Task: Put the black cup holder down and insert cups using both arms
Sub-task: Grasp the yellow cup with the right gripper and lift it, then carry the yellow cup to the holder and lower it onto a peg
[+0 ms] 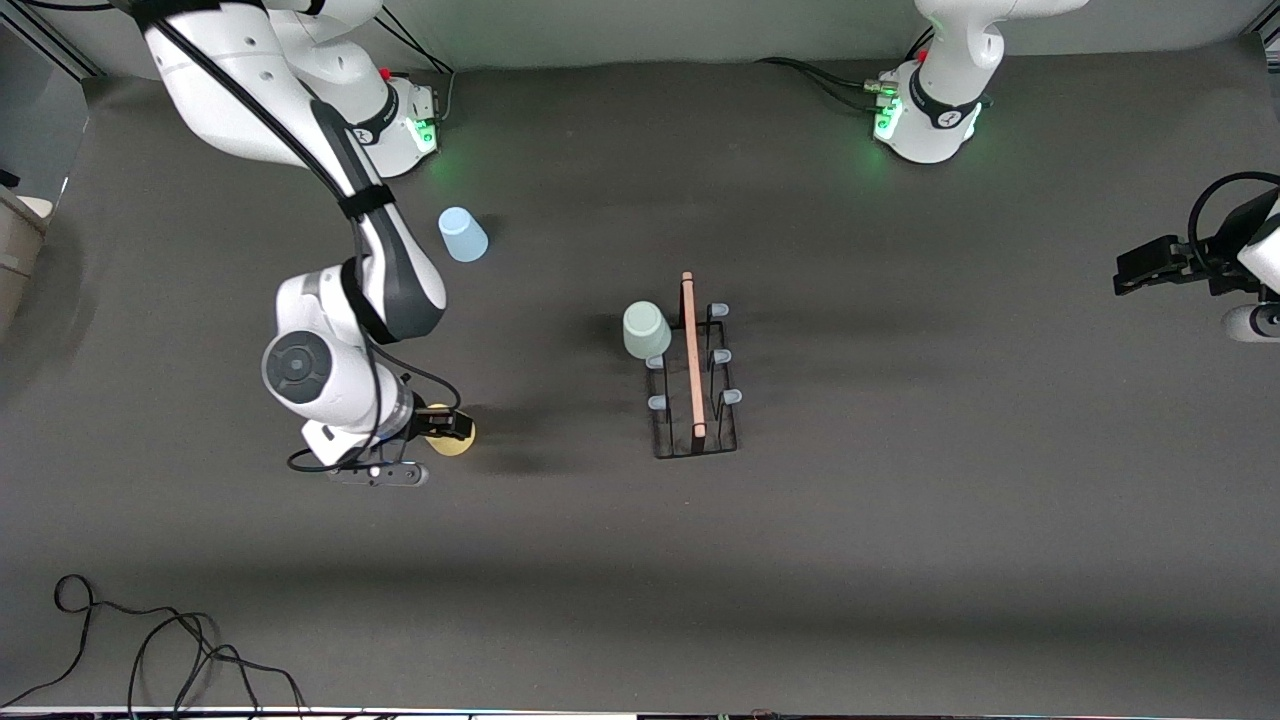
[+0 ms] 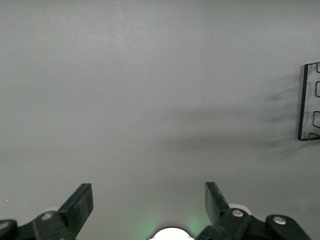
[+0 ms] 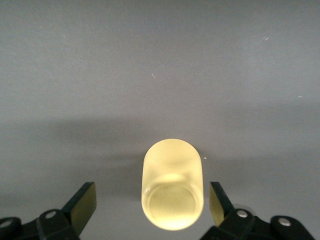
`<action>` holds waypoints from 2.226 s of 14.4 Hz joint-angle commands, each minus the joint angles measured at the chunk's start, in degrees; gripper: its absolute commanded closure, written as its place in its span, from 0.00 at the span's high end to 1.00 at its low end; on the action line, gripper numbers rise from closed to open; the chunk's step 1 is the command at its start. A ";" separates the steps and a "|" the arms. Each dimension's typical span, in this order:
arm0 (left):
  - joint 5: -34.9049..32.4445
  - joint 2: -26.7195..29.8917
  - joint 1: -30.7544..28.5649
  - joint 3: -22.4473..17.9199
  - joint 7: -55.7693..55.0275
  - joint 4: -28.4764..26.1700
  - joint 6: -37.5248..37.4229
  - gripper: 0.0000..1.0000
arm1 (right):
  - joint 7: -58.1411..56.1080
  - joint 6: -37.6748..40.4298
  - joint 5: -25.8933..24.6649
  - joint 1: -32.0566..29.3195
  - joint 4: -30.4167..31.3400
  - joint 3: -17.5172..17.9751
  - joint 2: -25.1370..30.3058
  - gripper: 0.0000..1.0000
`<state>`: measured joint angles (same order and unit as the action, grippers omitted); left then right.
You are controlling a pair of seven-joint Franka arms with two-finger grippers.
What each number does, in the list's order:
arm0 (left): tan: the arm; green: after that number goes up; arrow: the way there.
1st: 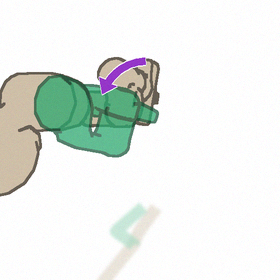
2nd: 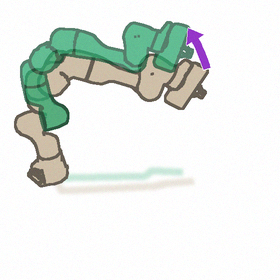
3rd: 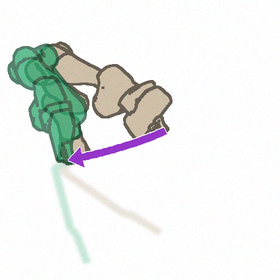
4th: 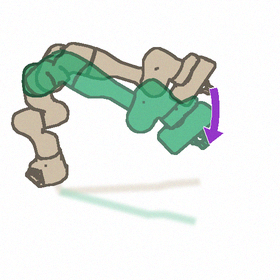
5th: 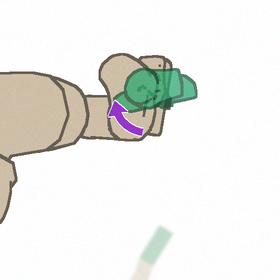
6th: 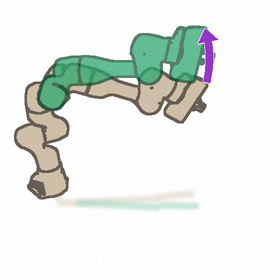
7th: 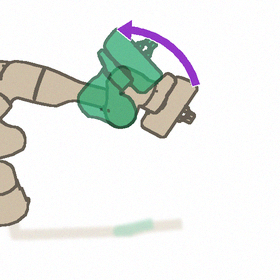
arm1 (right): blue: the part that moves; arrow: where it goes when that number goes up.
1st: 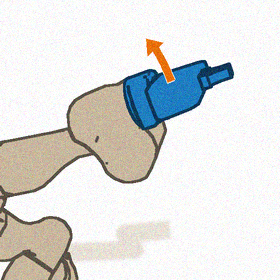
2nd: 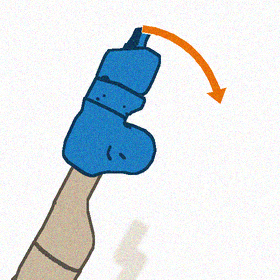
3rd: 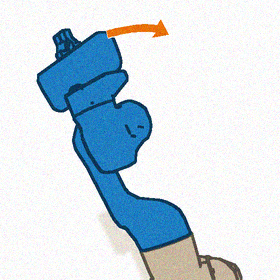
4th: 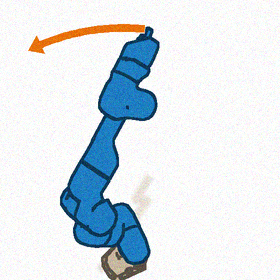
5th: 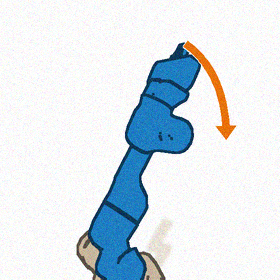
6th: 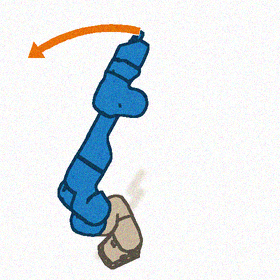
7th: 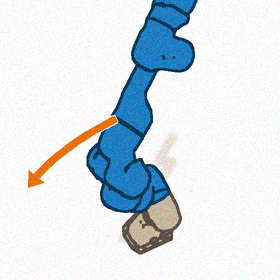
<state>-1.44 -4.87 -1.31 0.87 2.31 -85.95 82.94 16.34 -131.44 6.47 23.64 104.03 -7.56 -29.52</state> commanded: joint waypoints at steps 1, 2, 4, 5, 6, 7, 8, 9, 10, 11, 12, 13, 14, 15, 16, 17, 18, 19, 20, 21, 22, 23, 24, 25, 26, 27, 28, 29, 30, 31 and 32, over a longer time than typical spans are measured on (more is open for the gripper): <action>-0.40 0.57 0.52 -0.34 -0.90 -1.67 1.17 1.00 | -3.33 -5.30 1.26 0.27 3.10 0.09 -0.80 1.00; -0.32 0.57 0.52 -0.26 -0.82 -1.67 1.17 1.00 | -3.42 -6.44 1.26 0.36 4.06 0.18 -0.89 1.00; -0.31 0.48 0.52 -0.26 -0.82 -1.93 1.25 1.00 | -3.43 -8.20 1.26 0.36 5.56 0.18 -0.98 1.00; -0.31 0.56 0.52 -0.34 -0.82 -2.02 1.17 1.00 | -3.43 -9.08 1.26 0.36 6.18 0.18 -1.07 1.00; -0.31 0.57 0.60 -0.26 -0.90 -2.11 1.17 1.00 | -3.43 -10.22 1.26 0.36 6.71 0.27 -1.24 0.96; -0.31 0.57 0.60 -0.25 -0.90 -2.29 1.25 1.00 | -3.51 -11.45 1.26 0.44 7.41 0.36 -1.42 0.83; -0.31 0.48 0.60 -0.34 -0.90 -2.29 1.26 1.00 | -4.47 -11.99 1.26 0.44 7.85 0.44 -1.42 0.58; -0.31 0.48 0.52 -0.34 -0.90 -2.37 1.60 1.00 | -5.26 -11.82 1.35 0.36 7.94 0.44 -1.25 0.33; -0.31 0.48 0.43 -0.34 -0.90 -2.38 1.87 1.00 | -5.27 -11.47 1.35 0.36 7.94 0.44 -0.90 0.11; -0.31 0.48 0.43 -0.34 -0.82 -2.46 1.96 1.00 | -5.27 -10.68 1.35 0.27 7.85 0.44 -0.37 0.00; -0.31 0.48 0.43 -0.34 -0.90 -2.46 1.87 1.00 | -5.27 -9.46 1.35 0.27 7.68 0.44 0.50 0.00; -0.31 0.48 0.43 -0.34 -0.90 -2.55 1.87 1.00 | -5.27 -7.36 1.53 0.18 7.07 0.44 1.47 0.00; -0.31 0.48 0.43 -0.34 -0.90 -2.64 1.87 1.00 | -5.27 -4.12 2.31 0.18 5.67 0.36 2.52 0.00; -0.31 0.48 0.43 -0.34 -0.90 -2.73 1.96 1.00 | -5.27 0.44 3.62 0.18 2.96 0.36 3.14 0.00; -0.31 0.48 0.43 -0.34 -0.90 -2.81 1.87 1.00 | -4.92 4.92 4.51 0.18 0.23 0.27 3.59 0.00; -0.31 0.48 0.43 -0.34 -0.90 -2.81 1.87 1.00 | -4.40 8.80 5.13 0.18 -2.66 0.18 3.76 0.00; -0.31 0.56 0.43 -0.34 -0.90 -2.90 1.87 1.00 | -3.61 12.14 5.74 0.27 -5.39 0.18 4.20 0.00; -0.31 0.57 0.52 -0.34 -0.90 -3.16 2.05 1.00 | -2.12 14.35 6.79 0.27 -7.77 0.18 4.20 0.00; -0.31 0.57 0.52 -0.34 -0.90 -3.17 2.05 1.00 | -0.63 16.29 7.93 0.27 -10.05 0.18 4.12 0.00; -0.40 0.57 0.52 -0.34 -0.82 -3.25 2.05 1.00 | 0.69 17.61 8.73 0.44 -11.82 0.44 3.94 0.00; -0.32 0.65 0.60 -0.34 -0.90 -3.25 1.96 1.00 | 2.79 18.06 9.61 0.62 -13.23 0.53 3.85 0.00; -0.31 0.65 0.60 -0.26 -0.90 -3.34 1.96 1.00 | 5.25 18.15 10.48 0.88 -14.72 1.23 3.59 0.00; -0.31 0.65 0.78 -0.25 -0.99 -3.52 1.96 1.00 | 8.15 18.15 10.75 2.28 -16.13 2.02 3.42 0.00; -0.23 0.65 0.95 -0.25 -0.90 -3.52 2.31 1.00 | 12.27 18.15 10.76 3.68 -17.97 2.03 2.80 0.00; -0.14 0.65 1.39 -0.25 -0.90 -3.95 4.05 1.00 | 16.66 18.15 10.67 5.26 -19.73 2.03 1.93 0.00; 0.21 0.91 1.48 -0.17 -0.90 -4.91 5.98 1.00 | 20.36 18.15 10.58 6.76 -21.92 2.03 1.05 0.00; 0.47 0.92 2.27 0.01 -0.90 -5.45 7.57 1.00 | 22.92 18.15 10.23 7.55 -23.77 2.03 0.08 0.00; 0.48 0.83 2.62 -0.08 -0.90 -5.54 8.19 1.00 | 25.20 18.15 10.06 8.69 -25.01 2.03 -0.45 0.00; 0.74 0.83 2.54 0.01 -0.82 -5.28 8.63 1.00 | 27.92 18.07 9.88 10.27 -25.97 1.94 -1.06 0.00; 1.78 0.83 2.54 -0.08 -0.99 -5.19 9.33 1.00 | 31.26 17.89 9.53 11.59 -27.12 1.85 -2.03 0.00; 2.06 0.92 2.54 -0.08 -0.99 -5.19 9.25 1.00 | 34.51 17.89 7.79 12.74 -28.61 1.85 -2.99 0.00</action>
<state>-0.50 -5.10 0.75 1.23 2.14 -90.20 91.04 44.86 -114.56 15.83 34.46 80.61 -5.18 -29.17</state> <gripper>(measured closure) 0.000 0.300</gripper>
